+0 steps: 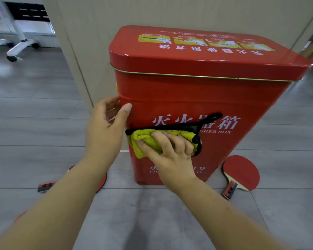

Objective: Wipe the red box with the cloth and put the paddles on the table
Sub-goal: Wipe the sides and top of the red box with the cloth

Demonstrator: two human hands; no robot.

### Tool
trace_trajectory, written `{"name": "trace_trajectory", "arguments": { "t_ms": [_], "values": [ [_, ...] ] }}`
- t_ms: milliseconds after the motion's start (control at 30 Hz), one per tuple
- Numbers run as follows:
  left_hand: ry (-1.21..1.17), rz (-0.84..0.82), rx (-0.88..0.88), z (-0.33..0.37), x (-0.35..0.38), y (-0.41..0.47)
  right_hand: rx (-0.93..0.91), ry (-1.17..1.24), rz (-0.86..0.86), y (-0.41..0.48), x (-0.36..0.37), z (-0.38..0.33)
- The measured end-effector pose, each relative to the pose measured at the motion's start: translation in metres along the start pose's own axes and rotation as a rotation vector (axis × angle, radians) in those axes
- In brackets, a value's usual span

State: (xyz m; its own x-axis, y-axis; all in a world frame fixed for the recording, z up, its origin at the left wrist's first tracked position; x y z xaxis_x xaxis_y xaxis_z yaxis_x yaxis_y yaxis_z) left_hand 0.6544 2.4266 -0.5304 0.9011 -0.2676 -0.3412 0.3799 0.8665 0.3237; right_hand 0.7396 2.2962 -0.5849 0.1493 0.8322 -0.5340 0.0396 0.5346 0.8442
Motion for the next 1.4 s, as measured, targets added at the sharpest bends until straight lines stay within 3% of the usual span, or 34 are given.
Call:
{"name": "trace_trajectory", "arguments": {
  "t_ms": [133,333,600,733,867,1067,1400],
  "values": [
    [0.023,-0.007,0.020,-0.002,0.011,-0.012,0.000,-0.014,0.034,-0.004,-0.014,0.013],
    [0.077,0.013,0.003,-0.011,0.025,-0.025,0.141,-0.119,0.113,-0.020,-0.048,0.070],
    [0.089,0.040,-0.031,-0.014,0.030,-0.030,0.587,0.091,0.161,-0.068,-0.072,0.143],
    [0.066,0.026,-0.054,-0.012,0.028,-0.030,0.805,0.264,0.162,-0.083,-0.064,0.143],
    [0.060,0.016,-0.087,-0.013,0.022,-0.026,0.951,0.287,0.178,-0.076,-0.057,0.130],
    [0.069,-0.069,-0.117,-0.023,0.013,-0.014,0.853,0.266,0.195,-0.056,-0.036,0.086],
    [-0.014,-0.154,-0.073,-0.033,0.008,-0.004,0.430,0.141,0.147,-0.013,0.011,-0.001]
  ]
}}
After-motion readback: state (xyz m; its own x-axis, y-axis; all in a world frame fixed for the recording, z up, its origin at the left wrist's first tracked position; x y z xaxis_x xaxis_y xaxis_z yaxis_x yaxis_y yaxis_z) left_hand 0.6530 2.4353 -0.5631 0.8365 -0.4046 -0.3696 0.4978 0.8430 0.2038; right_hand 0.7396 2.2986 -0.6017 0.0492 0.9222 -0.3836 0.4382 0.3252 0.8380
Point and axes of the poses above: each hand's wrist, its own y-axis towards the middle knuckle, its own x-axis out of the palm, z = x × y, the point moved 7 cm from there along y, towards the middle knuckle, and after that the axes turned 13 degrees about y, right-handed, at the moved point
